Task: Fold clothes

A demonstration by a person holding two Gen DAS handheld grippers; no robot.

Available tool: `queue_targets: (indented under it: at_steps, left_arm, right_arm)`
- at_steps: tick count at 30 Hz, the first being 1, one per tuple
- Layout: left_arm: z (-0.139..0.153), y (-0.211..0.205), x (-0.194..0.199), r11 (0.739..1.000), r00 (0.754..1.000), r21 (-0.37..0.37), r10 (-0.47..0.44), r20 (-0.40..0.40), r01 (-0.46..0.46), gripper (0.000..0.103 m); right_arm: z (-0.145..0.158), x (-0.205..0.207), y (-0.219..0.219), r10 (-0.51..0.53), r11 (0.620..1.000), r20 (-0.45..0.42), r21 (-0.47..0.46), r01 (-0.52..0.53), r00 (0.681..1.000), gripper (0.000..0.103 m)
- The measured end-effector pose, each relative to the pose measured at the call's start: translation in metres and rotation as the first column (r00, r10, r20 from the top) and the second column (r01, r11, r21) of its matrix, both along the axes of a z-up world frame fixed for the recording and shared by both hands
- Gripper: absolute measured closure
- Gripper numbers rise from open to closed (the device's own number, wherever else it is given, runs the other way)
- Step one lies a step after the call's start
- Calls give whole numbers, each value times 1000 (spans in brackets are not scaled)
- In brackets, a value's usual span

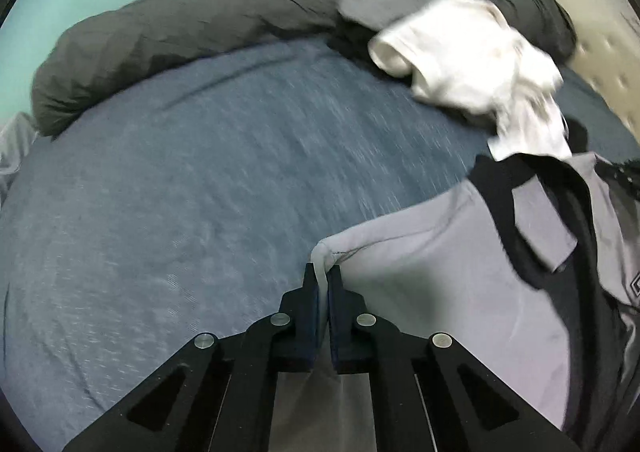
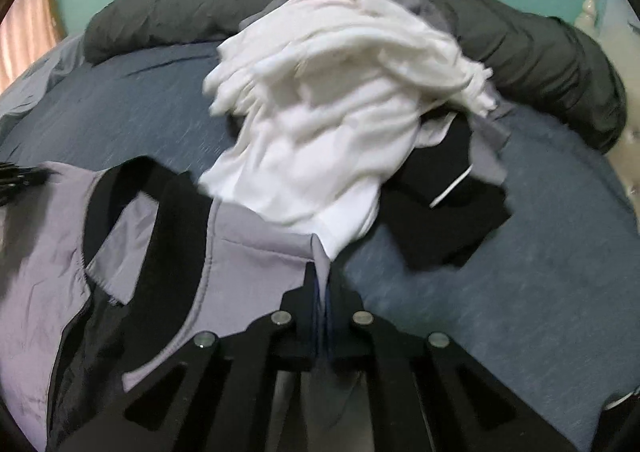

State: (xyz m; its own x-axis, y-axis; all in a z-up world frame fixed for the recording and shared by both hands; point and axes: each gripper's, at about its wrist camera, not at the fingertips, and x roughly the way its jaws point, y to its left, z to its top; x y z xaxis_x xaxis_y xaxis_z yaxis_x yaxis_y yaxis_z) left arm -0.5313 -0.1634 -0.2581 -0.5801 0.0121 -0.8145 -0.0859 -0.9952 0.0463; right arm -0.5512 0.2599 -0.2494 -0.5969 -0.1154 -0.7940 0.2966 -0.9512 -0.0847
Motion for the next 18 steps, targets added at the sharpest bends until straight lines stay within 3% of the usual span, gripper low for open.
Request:
queue_targets:
  at_steps: [5, 13, 17, 18]
  left_arm:
    - [19, -14, -21, 997, 997, 17, 75, -27, -75, 99]
    - [-19, -13, -34, 997, 996, 2, 82, 23, -82, 95]
    - [-29, -11, -34, 997, 996, 6, 83, 29, -83, 89]
    - [-25, -11, -31, 996, 996, 7, 86, 17, -87, 81]
  right_arm:
    - [18, -38, 1, -60, 997, -45, 53, 62, 997, 101]
    - [-17, -58, 1, -105, 994, 48, -10, 106, 993, 99]
    - [-22, -57, 9, -116, 992, 27, -52, 117, 993, 87]
    - [-18, -55, 12, -119, 991, 15, -64, 120, 993, 75]
